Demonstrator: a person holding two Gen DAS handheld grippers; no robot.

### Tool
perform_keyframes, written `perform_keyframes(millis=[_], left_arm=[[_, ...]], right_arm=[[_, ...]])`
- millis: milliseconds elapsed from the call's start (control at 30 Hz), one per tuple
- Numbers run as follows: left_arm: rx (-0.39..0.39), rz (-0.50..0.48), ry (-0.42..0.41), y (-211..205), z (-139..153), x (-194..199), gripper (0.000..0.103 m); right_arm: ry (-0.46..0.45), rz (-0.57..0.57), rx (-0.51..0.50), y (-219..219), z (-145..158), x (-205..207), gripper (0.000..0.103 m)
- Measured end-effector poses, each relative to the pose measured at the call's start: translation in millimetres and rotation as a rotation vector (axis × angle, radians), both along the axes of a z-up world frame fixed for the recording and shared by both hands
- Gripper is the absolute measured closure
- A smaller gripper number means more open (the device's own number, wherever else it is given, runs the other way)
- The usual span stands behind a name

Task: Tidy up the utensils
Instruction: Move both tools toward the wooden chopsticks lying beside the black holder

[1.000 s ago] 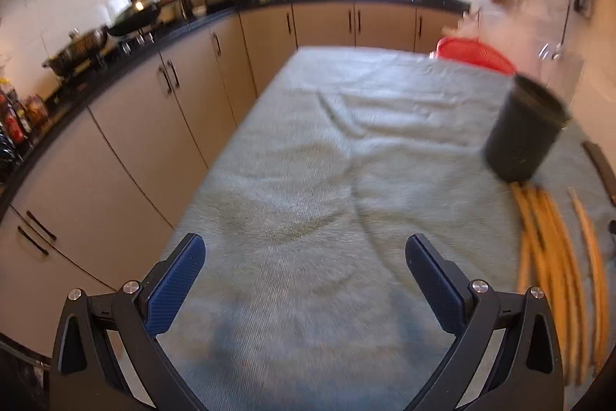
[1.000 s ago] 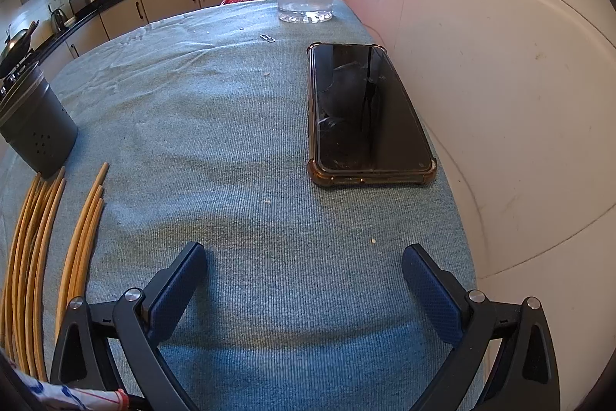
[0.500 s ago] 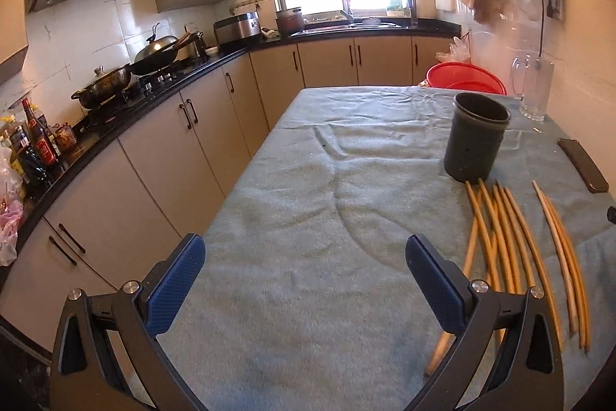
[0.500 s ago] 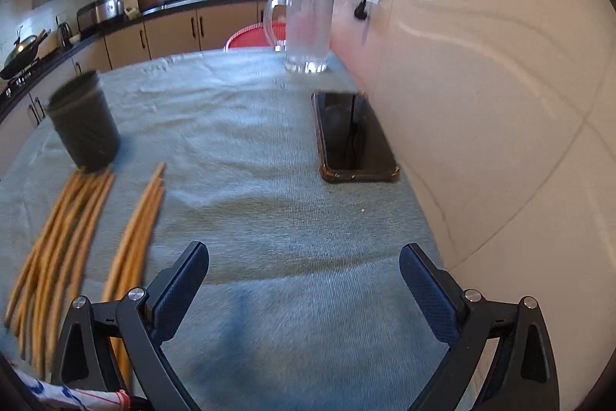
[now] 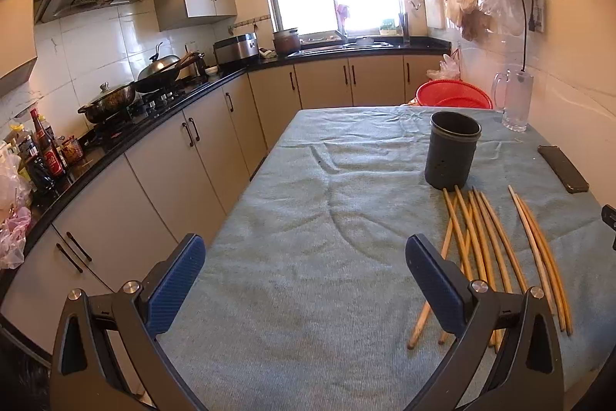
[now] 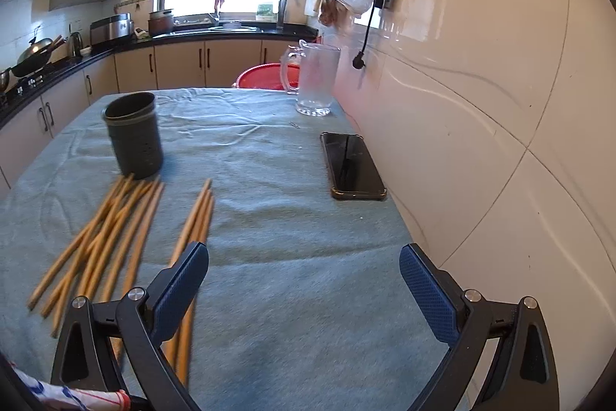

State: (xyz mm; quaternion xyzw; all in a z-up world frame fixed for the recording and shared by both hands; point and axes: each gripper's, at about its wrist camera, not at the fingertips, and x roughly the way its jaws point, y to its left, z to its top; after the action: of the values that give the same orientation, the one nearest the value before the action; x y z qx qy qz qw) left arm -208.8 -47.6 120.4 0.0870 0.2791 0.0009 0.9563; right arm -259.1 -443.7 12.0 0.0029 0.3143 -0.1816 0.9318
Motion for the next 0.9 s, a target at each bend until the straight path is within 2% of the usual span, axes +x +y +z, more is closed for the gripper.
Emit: perform_keyframes(millis=[467,700,900], left_arm=[[0.003,-0.003,-0.027,4,5,-18,0.0],[0.04,-0.004,-0.03,0,6,-26,0.0],[0.055,0.002,-0.006,-2,2,-25,0.0]], right_arm=[[-0.019,0.009,-0.069,33,14,-20,0.002],[-0.031,0.027,-0.069,42,16,-25,0.002],[-0.135,0.043,0.001,37,26,-39,0.002]])
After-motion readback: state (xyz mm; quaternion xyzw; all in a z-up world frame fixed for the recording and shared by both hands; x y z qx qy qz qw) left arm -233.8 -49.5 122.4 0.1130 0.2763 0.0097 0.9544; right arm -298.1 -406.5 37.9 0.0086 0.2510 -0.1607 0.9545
